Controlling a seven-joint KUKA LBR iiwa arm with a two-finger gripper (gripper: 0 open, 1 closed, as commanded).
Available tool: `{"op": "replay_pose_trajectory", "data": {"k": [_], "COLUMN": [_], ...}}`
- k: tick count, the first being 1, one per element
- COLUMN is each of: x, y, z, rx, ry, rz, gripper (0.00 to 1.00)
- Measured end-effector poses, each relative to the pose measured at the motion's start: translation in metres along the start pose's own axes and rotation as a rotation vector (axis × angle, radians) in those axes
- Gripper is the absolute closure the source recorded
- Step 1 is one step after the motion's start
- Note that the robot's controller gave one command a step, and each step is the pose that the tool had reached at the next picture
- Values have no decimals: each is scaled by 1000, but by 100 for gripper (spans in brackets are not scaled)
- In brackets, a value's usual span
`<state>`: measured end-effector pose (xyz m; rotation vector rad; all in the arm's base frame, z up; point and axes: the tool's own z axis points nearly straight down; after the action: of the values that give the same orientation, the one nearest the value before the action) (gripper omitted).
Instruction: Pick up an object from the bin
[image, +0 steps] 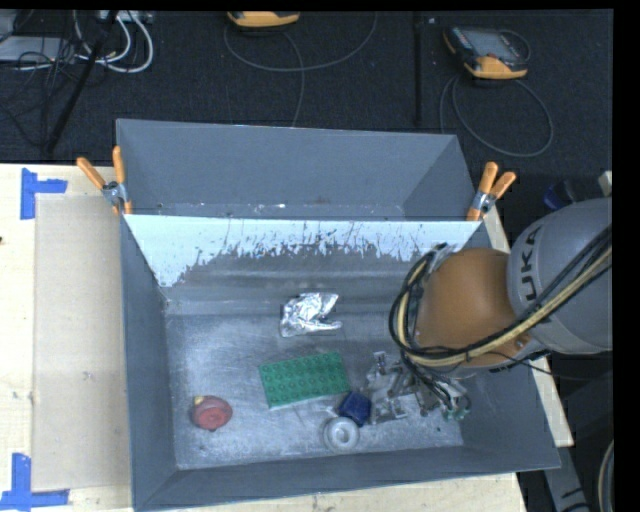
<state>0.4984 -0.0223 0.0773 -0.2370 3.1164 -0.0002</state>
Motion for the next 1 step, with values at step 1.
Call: {"op": "replay_pose_trajectory", "data": {"k": [1], "x": [19], "y": [-34], "z": [-152], "rx": [1], "ry": [9], "rz": [-80], "gripper": [100]}}
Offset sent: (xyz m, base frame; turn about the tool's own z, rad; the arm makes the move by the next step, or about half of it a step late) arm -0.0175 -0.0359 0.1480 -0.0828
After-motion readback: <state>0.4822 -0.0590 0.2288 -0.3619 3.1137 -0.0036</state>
